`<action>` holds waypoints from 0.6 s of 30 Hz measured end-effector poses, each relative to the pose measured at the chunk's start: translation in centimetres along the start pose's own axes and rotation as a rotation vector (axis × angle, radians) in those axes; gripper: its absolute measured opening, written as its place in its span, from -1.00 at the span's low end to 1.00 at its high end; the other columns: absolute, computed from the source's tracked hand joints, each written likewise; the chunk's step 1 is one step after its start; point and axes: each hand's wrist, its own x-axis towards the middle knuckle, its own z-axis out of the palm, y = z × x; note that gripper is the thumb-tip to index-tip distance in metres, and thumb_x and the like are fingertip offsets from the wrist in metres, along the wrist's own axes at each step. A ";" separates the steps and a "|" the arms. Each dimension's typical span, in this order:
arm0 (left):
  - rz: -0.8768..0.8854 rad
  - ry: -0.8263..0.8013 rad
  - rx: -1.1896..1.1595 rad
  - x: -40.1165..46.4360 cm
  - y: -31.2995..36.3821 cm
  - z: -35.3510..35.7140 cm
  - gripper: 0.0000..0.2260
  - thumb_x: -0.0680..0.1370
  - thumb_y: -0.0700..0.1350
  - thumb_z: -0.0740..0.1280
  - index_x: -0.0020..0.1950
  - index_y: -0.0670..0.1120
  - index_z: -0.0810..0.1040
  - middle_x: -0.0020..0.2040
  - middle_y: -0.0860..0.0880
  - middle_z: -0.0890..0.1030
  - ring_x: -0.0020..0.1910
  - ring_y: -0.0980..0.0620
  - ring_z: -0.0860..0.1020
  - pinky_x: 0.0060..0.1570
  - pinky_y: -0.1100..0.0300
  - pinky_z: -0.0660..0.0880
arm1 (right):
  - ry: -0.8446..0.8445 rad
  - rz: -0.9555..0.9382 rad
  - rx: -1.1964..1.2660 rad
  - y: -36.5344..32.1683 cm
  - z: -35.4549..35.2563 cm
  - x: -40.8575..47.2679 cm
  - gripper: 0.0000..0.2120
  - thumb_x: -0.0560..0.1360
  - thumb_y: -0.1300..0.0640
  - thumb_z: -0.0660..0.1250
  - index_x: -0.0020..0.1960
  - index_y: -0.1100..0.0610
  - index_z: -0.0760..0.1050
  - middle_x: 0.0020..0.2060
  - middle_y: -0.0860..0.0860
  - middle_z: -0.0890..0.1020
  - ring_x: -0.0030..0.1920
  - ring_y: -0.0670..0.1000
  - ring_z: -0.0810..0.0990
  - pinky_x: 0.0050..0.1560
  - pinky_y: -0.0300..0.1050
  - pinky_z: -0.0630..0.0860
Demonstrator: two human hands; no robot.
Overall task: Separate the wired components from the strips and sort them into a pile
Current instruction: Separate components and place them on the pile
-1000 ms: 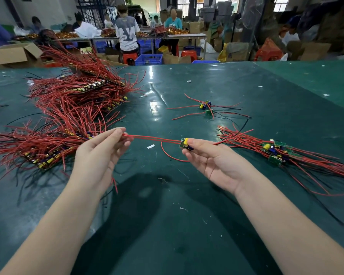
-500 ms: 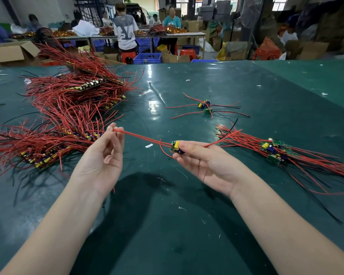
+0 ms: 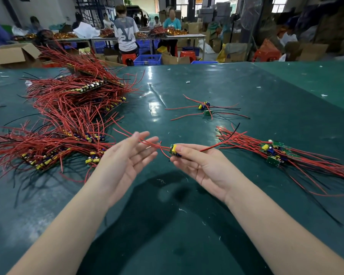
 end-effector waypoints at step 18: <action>0.014 -0.042 0.115 -0.6 -2.1 0.6 -0.81 0.37 -0.18 0.40 -0.07 -0.24 0.65 -0.10 -0.17 0.70 -0.13 0.00 0.68 -0.15 0.30 0.58 | -0.026 0.031 0.007 0.7 0.2 -0.1 -0.84 0.41 0.30 0.40 -0.02 0.30 0.63 -0.25 0.09 0.70 -0.32 -0.10 0.65 -0.17 -0.29 0.59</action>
